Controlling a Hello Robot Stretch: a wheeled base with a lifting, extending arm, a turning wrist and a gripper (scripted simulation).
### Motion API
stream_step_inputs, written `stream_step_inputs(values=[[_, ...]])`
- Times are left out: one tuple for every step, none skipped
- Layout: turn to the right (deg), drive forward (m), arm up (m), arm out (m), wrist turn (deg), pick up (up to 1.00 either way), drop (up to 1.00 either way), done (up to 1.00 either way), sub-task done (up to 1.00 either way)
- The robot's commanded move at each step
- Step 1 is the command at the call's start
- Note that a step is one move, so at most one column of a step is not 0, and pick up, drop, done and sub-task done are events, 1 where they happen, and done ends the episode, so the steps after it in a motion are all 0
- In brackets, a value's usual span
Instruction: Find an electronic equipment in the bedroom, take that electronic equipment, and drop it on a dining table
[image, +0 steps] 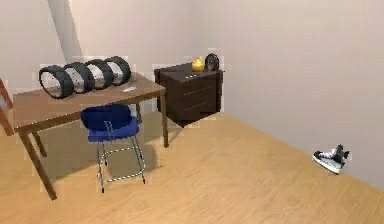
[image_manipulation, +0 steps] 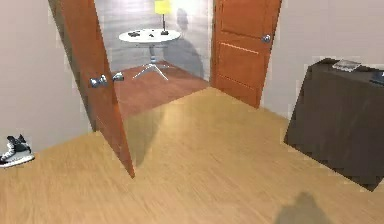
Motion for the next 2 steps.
stream_step_inputs(values=[[-30.0, 0.00, 0.00, 0.00, 0.0, 0.00, 0.00, 0.00, 0.00], [0.0, 0.55, 0.00, 0.00, 0.0, 0.00, 0.00, 0.00, 0.00]])
